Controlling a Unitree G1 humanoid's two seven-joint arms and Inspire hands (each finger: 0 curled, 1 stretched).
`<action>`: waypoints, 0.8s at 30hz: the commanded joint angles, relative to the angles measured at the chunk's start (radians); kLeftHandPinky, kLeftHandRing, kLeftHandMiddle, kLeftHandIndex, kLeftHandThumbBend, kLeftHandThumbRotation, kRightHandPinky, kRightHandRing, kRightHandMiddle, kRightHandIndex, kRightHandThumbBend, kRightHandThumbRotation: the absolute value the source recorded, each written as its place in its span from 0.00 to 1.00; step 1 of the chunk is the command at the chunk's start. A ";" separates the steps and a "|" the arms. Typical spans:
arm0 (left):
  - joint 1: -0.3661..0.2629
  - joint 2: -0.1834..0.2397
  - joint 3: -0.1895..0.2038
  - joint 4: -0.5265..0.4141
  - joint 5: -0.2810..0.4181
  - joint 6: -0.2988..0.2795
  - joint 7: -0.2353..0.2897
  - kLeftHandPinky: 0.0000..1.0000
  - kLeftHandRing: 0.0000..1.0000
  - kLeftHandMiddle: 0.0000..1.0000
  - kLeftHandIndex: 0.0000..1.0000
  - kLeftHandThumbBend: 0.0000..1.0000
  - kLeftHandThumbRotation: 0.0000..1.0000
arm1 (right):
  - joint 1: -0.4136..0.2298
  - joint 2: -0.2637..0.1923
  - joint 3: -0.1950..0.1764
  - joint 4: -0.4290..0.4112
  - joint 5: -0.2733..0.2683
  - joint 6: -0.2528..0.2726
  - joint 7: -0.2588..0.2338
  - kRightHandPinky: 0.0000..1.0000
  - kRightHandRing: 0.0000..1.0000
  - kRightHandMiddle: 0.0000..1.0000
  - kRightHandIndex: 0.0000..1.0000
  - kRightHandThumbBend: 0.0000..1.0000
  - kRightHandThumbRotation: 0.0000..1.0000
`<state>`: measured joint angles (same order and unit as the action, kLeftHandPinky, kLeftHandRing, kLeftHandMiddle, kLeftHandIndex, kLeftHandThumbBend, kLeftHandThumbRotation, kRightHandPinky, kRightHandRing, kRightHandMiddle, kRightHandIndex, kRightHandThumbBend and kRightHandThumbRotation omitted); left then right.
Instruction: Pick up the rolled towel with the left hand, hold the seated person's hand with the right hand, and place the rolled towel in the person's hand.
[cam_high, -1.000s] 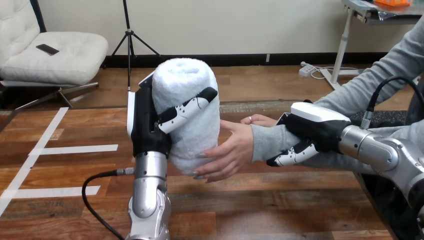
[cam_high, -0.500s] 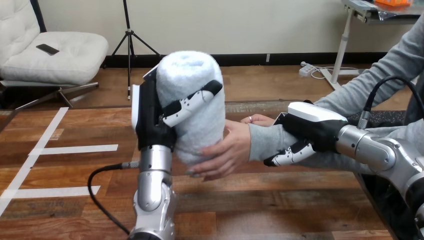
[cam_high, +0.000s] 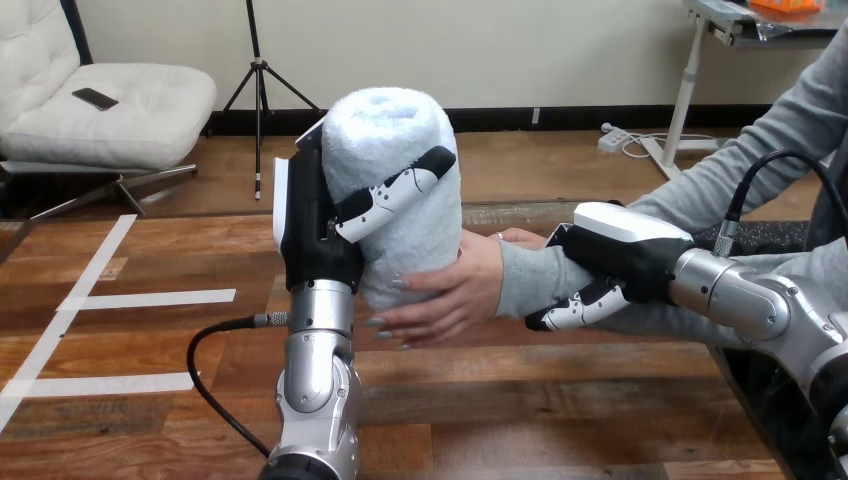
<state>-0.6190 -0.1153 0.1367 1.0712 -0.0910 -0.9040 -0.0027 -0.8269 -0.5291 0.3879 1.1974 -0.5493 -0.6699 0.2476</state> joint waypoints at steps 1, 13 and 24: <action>-0.117 -0.041 0.003 0.016 -0.006 -0.023 -0.001 0.31 0.35 0.39 0.41 0.67 0.00 | -0.100 0.040 -0.018 -0.066 0.030 -0.030 0.004 0.22 0.25 0.30 0.32 0.58 0.35; -0.131 -0.065 -0.006 0.035 0.002 -0.016 0.014 0.31 0.35 0.39 0.41 0.68 0.00 | -0.093 0.036 -0.023 -0.070 0.035 -0.031 0.012 0.22 0.25 0.30 0.31 0.58 0.35; -0.125 -0.090 -0.012 0.042 -0.009 -0.011 -0.001 0.31 0.34 0.39 0.41 0.67 0.00 | -0.088 0.031 -0.029 -0.073 0.041 -0.032 0.015 0.23 0.26 0.30 0.31 0.57 0.34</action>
<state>-0.6204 -0.1169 0.1365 1.1174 -0.0956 -0.9029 0.0099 -0.8269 -0.5310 0.3879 1.1931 -0.5492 -0.6698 0.2643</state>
